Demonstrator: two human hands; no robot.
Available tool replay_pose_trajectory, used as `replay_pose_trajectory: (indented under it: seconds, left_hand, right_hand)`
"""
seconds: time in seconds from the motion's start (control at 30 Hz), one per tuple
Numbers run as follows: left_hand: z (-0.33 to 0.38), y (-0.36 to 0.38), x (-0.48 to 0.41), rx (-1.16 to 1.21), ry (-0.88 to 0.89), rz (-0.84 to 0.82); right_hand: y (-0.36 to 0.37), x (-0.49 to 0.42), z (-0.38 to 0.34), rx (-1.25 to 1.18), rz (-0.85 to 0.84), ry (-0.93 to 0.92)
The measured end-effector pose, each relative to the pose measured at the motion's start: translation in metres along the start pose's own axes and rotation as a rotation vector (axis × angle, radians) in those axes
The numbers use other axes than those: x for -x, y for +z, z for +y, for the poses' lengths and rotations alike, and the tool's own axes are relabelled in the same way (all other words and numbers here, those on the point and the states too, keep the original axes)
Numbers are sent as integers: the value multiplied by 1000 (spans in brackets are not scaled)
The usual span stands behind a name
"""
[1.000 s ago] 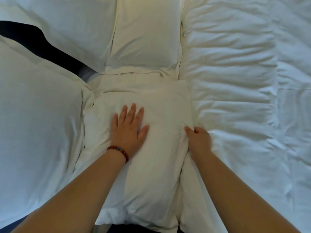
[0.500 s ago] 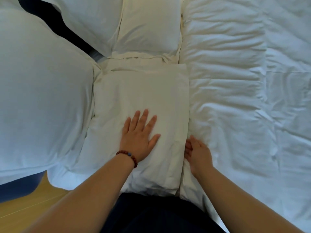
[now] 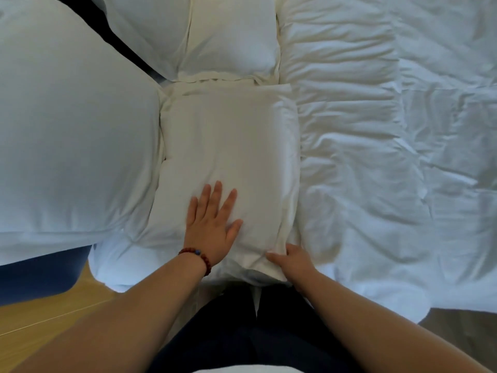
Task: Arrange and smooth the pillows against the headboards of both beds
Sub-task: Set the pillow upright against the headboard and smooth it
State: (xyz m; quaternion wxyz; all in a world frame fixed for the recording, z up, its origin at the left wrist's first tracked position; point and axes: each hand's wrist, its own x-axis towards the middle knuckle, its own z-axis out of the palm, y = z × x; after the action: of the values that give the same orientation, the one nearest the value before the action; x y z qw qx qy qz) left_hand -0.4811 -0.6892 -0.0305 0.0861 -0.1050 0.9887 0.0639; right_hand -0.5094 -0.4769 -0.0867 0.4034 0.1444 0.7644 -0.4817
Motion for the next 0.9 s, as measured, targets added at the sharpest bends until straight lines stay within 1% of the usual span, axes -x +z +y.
replay_pose_trajectory:
  seconds: [0.03,0.07,0.13,0.17,0.2,0.27,0.3,0.33,0.37,0.43,0.47,0.5,0.57,0.67,0.73,0.77,0.83,0.9]
  left_hand:
    - [-2,2,8,34,-5,-6]
    - [-6,6,17,74,-7,-11]
    - [-12,12,36,172,-11,4]
    - [-15,13,45,232,-13,27]
    - [-19,15,54,301,-18,60]
    - [-24,15,67,478,-73,152]
    - [-26,12,72,593,-145,186]
    - [-28,6,77,728,-273,200]
    - [-31,2,80,882,-463,179]
    - [-44,1,83,1137,-895,117]
    - [-54,2,84,1215,-1028,87]
    - [-64,2,86,1299,-1104,56]
    - [-83,6,87,1504,-1126,10]
    - [-98,7,85,1842,-1014,-52]
    - [-101,7,84,1928,-974,-52]
    - [-102,8,84,1943,-985,-43]
    - [-102,6,86,1979,-1027,-23]
    - [-102,5,91,2005,-1070,-15]
  right_hand:
    - [0,1,5,86,67,-25]
    - [-3,4,10,104,155,-33]
    - [-8,12,21,4,311,-24]
    - [-7,18,26,-130,342,1]
    - [-3,24,28,-332,326,51]
    - [17,32,32,-780,192,209]
    - [29,34,32,-905,118,285]
    - [41,38,30,-949,51,341]
    - [52,39,28,-954,20,373]
    - [68,38,27,-966,51,368]
    - [71,38,26,-1000,78,345]
    - [72,39,25,-1025,104,322]
    - [68,45,24,-1052,130,294]
    - [67,51,30,-1008,140,282]
    - [73,52,30,-1018,143,277]
    - [78,52,28,-1041,121,278]
    - [93,54,16,-1048,29,284]
    - [108,55,-2,-1001,-93,301]
